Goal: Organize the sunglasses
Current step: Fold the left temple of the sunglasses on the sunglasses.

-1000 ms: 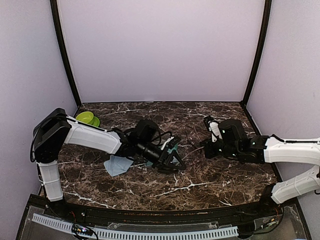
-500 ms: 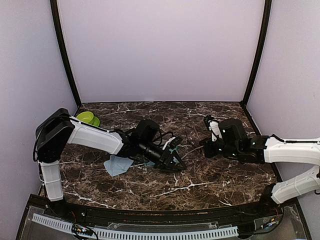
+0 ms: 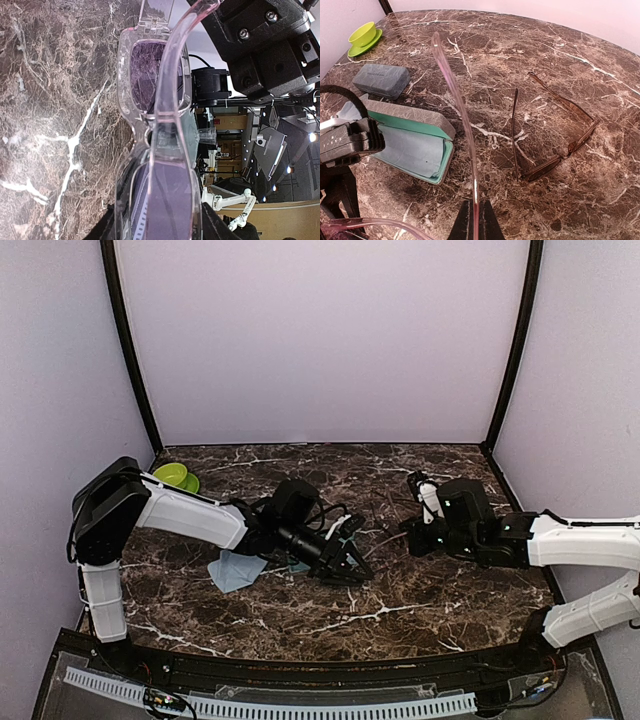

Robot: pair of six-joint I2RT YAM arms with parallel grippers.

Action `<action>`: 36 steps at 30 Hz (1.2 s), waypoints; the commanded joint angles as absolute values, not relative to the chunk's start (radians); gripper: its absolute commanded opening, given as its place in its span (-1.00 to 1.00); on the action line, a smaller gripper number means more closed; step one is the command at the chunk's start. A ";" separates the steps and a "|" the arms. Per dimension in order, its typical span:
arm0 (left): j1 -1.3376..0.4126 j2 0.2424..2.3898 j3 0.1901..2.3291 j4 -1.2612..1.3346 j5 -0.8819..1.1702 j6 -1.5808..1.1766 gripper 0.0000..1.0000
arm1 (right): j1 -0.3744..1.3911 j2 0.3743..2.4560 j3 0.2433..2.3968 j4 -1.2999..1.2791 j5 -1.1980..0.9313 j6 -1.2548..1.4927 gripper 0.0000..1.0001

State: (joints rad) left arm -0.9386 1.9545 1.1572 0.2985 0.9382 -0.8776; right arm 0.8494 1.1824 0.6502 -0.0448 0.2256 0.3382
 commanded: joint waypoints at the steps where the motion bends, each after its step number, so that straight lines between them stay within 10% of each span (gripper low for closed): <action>1: -0.934 1.951 1.169 0.335 0.955 -0.879 -0.36 | 0.860 1.188 0.651 -0.023 0.225 0.354 -0.96; 25: -0.914 1.867 1.160 0.179 0.840 -0.720 -0.67 | 0.846 1.071 0.717 -0.311 0.188 0.307 0.14; 36: -0.914 1.853 1.155 0.194 0.845 -0.687 -0.72 | 0.841 1.028 0.765 -0.373 0.198 0.325 0.28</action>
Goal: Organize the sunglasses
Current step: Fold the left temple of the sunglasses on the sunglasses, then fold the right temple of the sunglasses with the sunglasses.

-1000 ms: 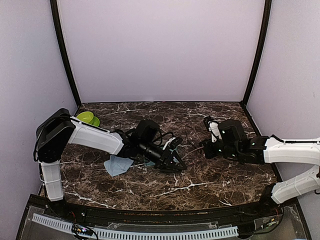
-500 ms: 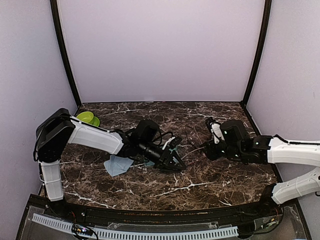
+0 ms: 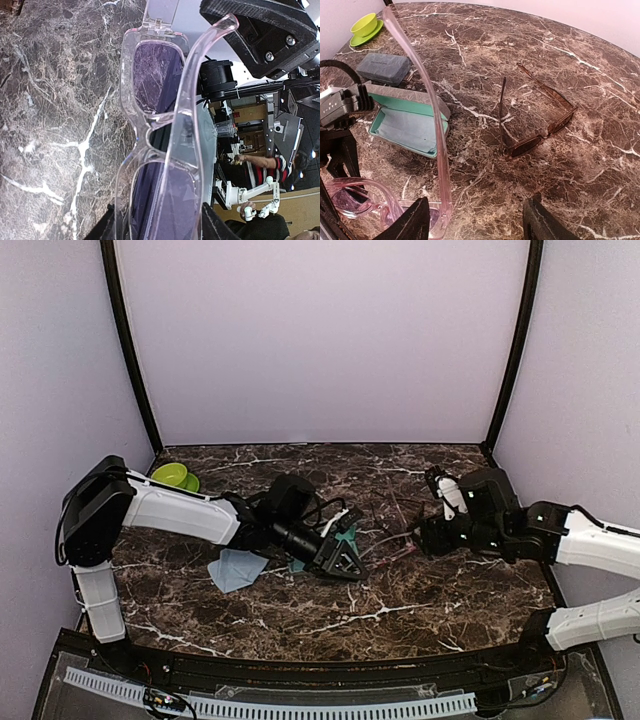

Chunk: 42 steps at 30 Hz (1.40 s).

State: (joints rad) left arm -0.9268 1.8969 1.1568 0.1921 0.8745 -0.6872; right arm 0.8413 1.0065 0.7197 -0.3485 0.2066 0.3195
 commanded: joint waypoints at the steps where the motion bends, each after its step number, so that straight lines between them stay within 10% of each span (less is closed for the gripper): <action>1: -0.914 1.850 1.147 0.211 0.850 -0.694 -0.73 | 0.842 1.044 0.769 -0.382 0.216 0.328 0.29; 42: -0.917 1.778 1.187 0.052 0.702 -0.496 -0.78 | 0.809 1.162 0.903 -0.348 0.092 0.369 0.28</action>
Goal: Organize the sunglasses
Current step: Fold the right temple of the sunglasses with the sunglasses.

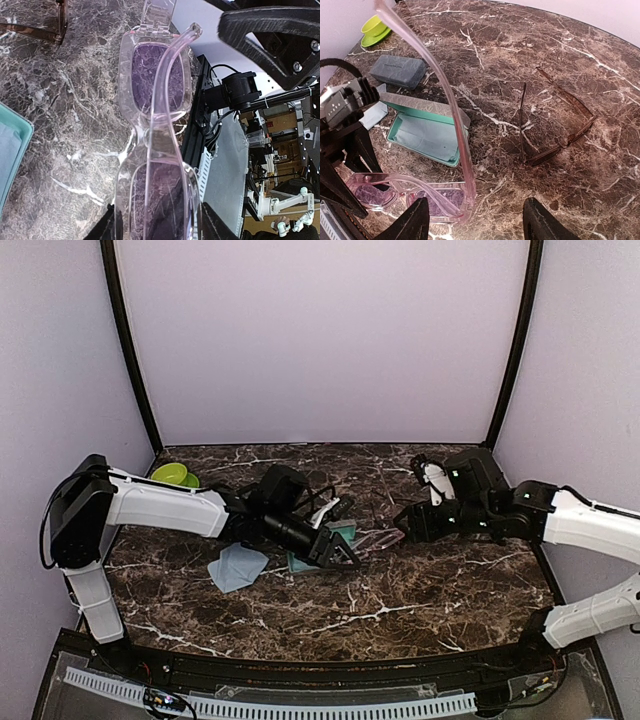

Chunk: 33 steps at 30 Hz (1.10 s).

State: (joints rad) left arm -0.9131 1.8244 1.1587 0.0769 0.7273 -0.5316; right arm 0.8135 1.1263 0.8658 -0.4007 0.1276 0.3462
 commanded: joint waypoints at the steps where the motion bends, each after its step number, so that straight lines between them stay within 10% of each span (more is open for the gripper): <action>1: -0.917 1.778 1.187 0.052 0.702 -0.494 -0.78 | 0.809 1.170 0.902 -0.347 0.091 0.372 0.29; 33: -0.920 1.772 1.177 0.055 0.674 -0.465 -0.80 | 0.810 1.159 0.820 -0.379 0.105 0.431 0.27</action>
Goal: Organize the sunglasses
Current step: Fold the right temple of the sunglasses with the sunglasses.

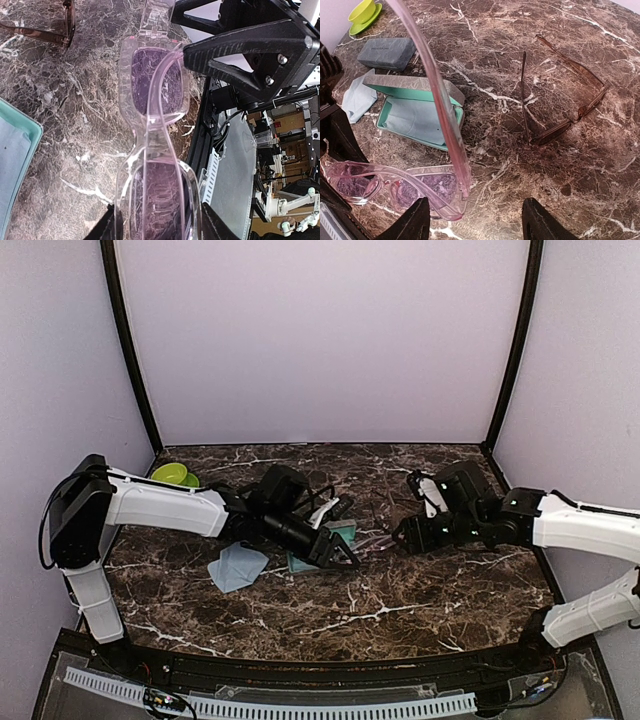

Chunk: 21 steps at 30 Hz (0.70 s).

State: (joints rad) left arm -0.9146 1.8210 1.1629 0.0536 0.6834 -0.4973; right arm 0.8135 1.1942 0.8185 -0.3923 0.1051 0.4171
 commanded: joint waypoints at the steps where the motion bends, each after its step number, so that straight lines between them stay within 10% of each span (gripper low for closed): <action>1: -0.922 1.772 1.177 0.052 0.670 -0.459 -0.80 | 0.808 1.154 0.825 -0.377 0.104 0.433 0.27; 21: -0.965 1.785 1.209 -0.020 0.624 -0.361 -0.81 | 0.703 1.217 0.940 -0.367 0.182 0.427 0.11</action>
State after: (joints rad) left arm -0.9546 1.8210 1.1656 -0.0036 0.6189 -0.3946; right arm 0.7078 1.1778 0.8875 -0.3981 0.1955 0.4389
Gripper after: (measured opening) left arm 0.478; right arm 0.563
